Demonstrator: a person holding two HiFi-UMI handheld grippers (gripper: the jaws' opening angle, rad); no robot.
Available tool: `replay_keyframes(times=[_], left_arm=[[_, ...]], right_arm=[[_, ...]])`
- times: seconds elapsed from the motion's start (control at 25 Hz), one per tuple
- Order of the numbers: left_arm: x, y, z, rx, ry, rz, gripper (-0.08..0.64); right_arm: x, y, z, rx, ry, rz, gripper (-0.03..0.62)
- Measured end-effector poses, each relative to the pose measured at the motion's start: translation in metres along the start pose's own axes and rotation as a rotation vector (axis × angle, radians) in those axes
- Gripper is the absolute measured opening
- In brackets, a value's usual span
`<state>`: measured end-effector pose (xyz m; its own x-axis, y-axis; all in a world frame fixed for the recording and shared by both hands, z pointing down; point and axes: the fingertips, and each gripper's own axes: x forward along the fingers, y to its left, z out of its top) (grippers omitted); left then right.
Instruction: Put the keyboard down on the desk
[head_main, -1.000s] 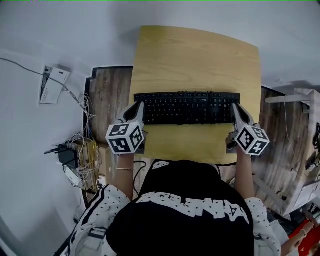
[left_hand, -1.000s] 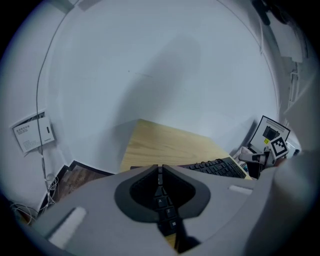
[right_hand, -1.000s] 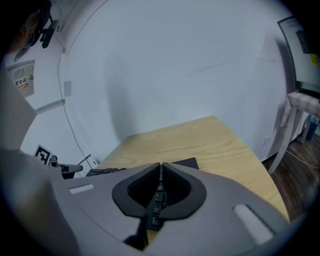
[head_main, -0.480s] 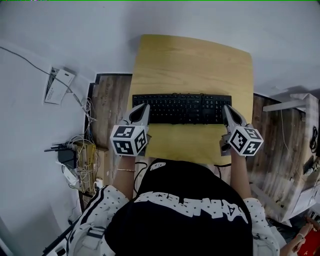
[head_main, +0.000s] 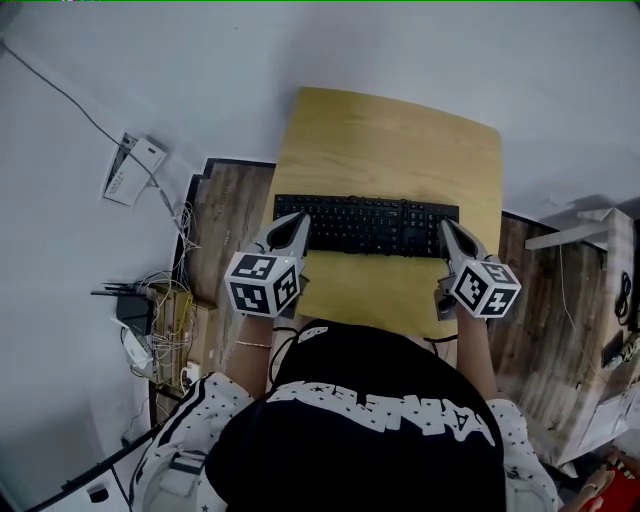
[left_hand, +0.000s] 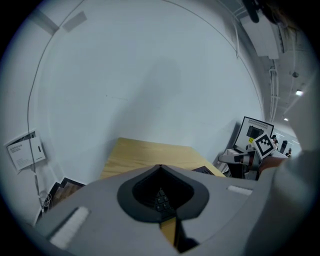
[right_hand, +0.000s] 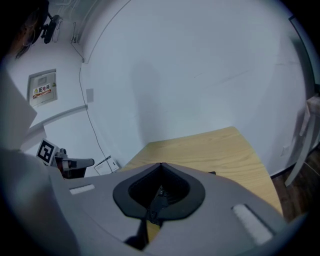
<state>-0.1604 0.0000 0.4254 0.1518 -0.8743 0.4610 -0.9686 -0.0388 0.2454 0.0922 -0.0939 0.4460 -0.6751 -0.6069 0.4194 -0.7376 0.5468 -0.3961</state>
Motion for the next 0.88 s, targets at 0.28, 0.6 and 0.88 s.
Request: replay_keyframes(times=[0.28, 0.6, 0.88], left_arm=[[-0.006, -0.011, 0.011, 0.008, -0.034, 0.010, 0.000], [-0.003, -0.026, 0.017, 0.011, -0.051, -0.013, 0.000], [0.001, -0.028, 0.018, 0.007, -0.048, -0.006, 0.000]], right_arm=[[-0.005, 0.014, 0.016, -0.035, -0.023, 0.039, 0.011], [-0.009, 0.020, 0.024, -0.050, -0.041, 0.063, 0.011], [-0.010, 0.021, 0.025, -0.052, -0.044, 0.070, 0.011]])
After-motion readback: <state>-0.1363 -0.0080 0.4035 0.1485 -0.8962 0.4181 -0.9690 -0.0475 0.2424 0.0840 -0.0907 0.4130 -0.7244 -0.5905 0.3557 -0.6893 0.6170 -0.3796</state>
